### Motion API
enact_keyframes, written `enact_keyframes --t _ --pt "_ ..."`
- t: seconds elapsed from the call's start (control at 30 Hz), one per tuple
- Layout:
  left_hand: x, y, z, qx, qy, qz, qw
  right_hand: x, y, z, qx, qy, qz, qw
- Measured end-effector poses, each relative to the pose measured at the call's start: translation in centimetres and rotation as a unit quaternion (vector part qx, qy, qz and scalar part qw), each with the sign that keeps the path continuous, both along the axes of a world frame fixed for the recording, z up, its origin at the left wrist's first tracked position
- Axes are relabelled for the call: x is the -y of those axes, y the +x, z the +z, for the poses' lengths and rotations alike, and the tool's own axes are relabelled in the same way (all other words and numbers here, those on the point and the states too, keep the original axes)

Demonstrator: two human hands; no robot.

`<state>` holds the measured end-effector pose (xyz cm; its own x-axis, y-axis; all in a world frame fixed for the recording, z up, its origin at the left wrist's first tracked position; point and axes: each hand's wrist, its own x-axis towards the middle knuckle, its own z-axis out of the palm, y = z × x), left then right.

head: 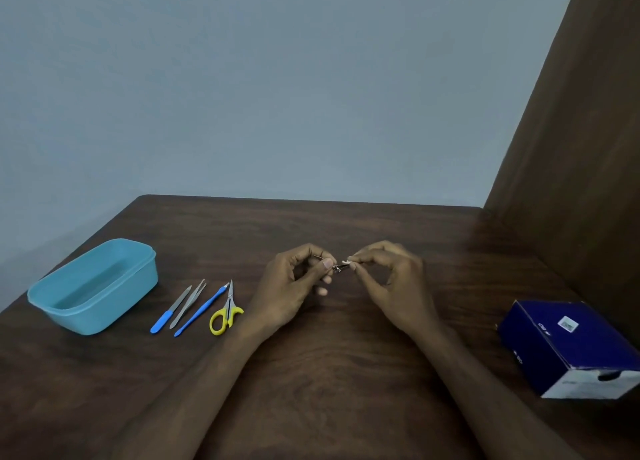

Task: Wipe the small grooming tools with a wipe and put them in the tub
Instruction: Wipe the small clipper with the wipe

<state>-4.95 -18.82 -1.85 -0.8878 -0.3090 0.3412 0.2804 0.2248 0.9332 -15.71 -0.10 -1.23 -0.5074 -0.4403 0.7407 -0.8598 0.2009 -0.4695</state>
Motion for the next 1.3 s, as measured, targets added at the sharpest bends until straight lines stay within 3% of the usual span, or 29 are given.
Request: enact_keyframes --t 0.2,0.4,0.6,0.8,1.03,1.3 --pt "0.1 0.1 0.0 -0.020 -0.015 0.001 1.000 0.3 1.6 0.6 -0.024 0.002 0.038 0.999" --pt "0.1 0.0 0.0 -0.017 -0.004 0.006 1.000 0.0 0.0 -0.2 -0.001 0.024 -0.036 0.999" --pt "0.0 0.0 0.0 -0.017 -0.007 -0.002 1.000 0.4 1.5 0.4 -0.004 0.007 0.029 1.000" --pt "0.1 -0.2 -0.2 -0.014 -0.001 -0.006 1.000 0.1 -0.3 -0.6 0.063 0.043 -0.039 0.996" --pt "0.3 -0.2 -0.2 -0.016 -0.022 -0.008 1.000 0.7 1.6 0.5 0.024 0.012 0.025 0.999" --pt "0.2 -0.1 -0.2 -0.020 -0.009 0.001 1.000 0.3 0.5 -0.3 0.055 0.032 -0.011 0.998"
